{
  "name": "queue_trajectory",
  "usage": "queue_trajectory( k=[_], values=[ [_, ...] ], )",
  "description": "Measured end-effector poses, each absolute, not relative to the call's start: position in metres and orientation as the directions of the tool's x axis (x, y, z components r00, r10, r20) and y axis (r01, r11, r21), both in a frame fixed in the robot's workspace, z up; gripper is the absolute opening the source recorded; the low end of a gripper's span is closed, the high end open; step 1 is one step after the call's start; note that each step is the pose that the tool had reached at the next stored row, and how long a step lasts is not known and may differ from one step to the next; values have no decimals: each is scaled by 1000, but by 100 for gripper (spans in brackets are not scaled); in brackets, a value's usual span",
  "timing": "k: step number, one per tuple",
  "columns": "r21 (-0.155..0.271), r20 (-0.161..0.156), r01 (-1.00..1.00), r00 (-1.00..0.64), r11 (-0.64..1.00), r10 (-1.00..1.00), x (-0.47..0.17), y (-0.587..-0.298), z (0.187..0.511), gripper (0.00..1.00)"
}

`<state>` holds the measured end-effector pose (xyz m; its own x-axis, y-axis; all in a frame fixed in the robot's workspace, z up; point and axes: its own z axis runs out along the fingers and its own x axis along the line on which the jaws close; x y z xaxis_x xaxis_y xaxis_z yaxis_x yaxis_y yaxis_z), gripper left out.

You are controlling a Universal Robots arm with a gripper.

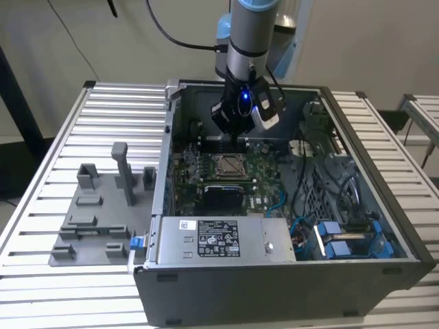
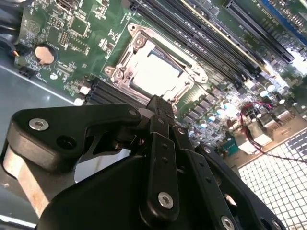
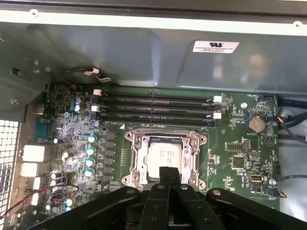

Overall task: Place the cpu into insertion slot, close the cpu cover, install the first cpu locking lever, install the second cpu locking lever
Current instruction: 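Install the first cpu locking lever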

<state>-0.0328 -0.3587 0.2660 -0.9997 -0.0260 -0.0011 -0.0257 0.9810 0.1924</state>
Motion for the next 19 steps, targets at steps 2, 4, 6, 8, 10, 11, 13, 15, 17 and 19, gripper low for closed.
queue_trajectory(
  k=[2,4,6,8,10,11,13,15,17,19],
  values=[
    [192,-1,-26,-1000,981,-26,-34,-360,266,11],
    [192,-1,-26,-1000,981,-26,-36,-364,266,11],
    [192,-1,-26,-1000,981,-26,-37,-367,266,11],
    [192,-1,-26,-1000,981,-26,-38,-371,265,11],
    [192,-1,-26,-1000,981,-26,-40,-374,266,11],
    [192,-1,-26,-1000,981,-26,-41,-376,265,11],
    [192,-1,-26,-1000,981,-26,-42,-381,265,11],
    [192,-1,-26,-1000,981,-26,-43,-386,266,11],
    [192,-1,-26,-1000,981,-26,-45,-390,266,11],
    [192,-1,-26,-1000,981,-26,-46,-391,266,11]
  ],
)
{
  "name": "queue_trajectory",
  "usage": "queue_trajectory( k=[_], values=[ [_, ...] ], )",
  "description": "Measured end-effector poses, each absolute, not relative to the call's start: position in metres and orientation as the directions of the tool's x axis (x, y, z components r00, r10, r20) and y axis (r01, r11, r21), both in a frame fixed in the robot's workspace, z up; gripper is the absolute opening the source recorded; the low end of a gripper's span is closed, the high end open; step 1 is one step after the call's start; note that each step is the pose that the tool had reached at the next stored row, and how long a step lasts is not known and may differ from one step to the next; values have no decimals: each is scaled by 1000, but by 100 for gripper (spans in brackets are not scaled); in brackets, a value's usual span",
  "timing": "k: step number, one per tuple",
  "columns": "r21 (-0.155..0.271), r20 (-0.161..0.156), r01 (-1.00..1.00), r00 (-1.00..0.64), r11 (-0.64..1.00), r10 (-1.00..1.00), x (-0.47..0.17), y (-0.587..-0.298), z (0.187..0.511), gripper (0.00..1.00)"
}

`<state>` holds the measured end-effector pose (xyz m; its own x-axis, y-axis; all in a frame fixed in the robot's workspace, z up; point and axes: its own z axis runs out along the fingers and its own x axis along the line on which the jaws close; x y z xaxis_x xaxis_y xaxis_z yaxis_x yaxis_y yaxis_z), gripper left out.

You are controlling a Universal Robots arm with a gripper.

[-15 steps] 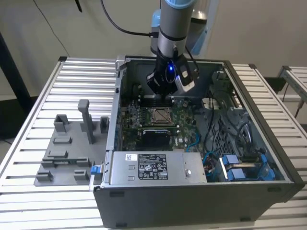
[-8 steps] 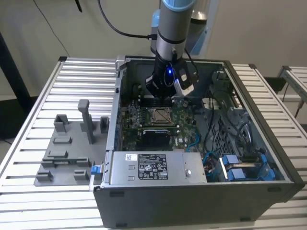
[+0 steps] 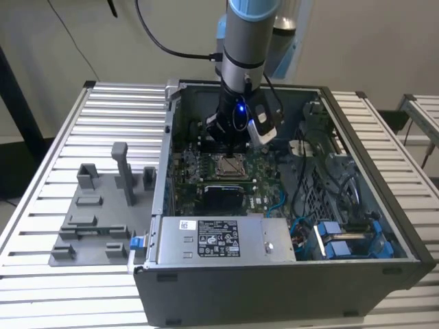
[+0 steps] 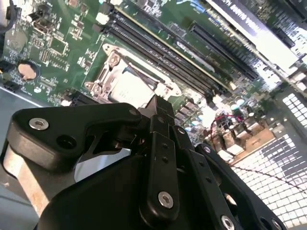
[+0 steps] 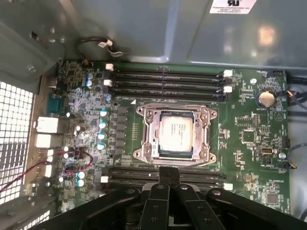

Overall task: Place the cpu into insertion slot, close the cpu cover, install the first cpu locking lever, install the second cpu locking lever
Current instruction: 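Install the first cpu locking lever, then install the second cpu locking lever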

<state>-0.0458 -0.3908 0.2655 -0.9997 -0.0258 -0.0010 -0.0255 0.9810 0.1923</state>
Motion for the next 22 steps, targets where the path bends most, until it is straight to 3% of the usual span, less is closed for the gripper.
queue_trajectory(
  k=[22],
  values=[
    [192,-1,-26,-1000,981,-26,-63,-385,260,11]
  ],
)
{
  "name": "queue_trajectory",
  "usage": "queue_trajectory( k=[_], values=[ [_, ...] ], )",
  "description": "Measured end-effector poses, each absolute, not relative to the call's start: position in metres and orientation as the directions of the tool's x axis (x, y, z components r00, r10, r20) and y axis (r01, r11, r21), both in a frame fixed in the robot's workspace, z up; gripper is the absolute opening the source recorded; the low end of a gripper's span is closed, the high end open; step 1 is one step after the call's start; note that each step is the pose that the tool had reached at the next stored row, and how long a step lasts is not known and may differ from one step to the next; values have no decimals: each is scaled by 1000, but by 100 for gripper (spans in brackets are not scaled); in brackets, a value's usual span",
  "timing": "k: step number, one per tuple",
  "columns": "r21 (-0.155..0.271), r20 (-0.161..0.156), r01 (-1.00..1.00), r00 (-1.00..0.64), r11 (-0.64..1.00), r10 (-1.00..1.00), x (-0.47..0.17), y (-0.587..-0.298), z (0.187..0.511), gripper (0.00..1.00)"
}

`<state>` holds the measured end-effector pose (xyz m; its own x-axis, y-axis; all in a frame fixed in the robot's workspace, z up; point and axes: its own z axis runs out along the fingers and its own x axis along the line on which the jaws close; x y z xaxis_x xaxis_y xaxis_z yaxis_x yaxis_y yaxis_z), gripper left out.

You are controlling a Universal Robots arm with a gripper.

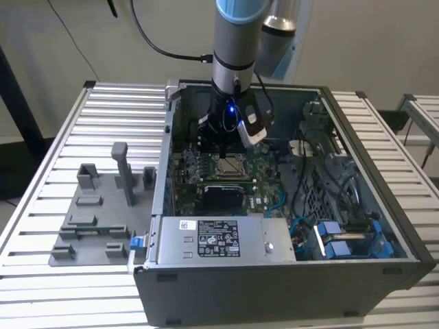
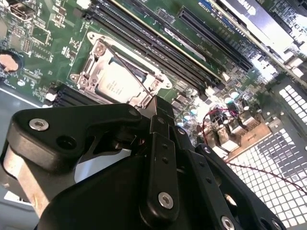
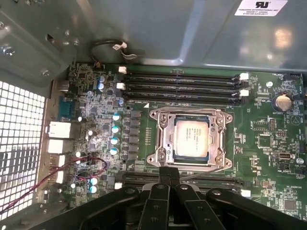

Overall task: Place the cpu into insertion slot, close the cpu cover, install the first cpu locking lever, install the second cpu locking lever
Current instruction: 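Install the second cpu locking lever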

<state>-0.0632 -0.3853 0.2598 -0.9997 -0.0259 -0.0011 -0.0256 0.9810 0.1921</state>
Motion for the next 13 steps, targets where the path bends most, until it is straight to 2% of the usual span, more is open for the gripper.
queue_trajectory(
  k=[13],
  values=[
    [192,-1,-26,-1000,981,-26,-66,-389,257,11]
  ],
)
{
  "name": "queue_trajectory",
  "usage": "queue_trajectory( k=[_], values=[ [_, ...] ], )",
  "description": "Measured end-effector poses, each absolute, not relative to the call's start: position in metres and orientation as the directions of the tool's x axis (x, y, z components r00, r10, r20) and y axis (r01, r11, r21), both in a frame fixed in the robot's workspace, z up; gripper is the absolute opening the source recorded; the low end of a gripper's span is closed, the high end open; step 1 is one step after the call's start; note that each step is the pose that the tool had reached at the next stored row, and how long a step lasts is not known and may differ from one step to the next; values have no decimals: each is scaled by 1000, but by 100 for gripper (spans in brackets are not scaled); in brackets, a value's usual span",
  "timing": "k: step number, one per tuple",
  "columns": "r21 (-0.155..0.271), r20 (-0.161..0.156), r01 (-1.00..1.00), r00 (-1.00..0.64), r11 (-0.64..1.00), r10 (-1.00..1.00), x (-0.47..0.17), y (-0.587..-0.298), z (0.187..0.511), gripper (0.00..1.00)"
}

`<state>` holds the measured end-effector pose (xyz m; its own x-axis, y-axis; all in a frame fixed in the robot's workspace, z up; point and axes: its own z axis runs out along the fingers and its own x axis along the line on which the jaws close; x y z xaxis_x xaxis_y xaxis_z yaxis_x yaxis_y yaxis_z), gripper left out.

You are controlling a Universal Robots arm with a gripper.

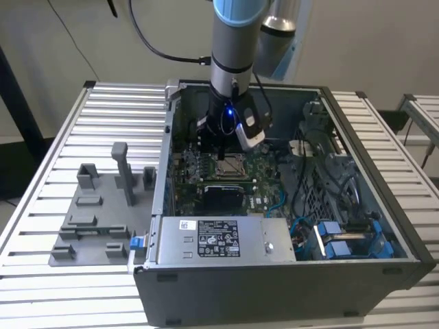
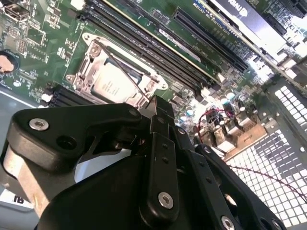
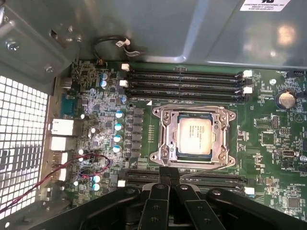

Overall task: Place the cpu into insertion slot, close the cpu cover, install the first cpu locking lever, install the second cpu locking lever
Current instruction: 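Install the second cpu locking lever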

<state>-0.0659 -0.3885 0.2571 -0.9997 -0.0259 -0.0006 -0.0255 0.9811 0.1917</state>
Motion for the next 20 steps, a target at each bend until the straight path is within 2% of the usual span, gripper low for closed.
queue_trajectory(
  k=[20],
  values=[
    [195,-6,-27,-1000,980,-26,-80,-385,230,11]
  ],
)
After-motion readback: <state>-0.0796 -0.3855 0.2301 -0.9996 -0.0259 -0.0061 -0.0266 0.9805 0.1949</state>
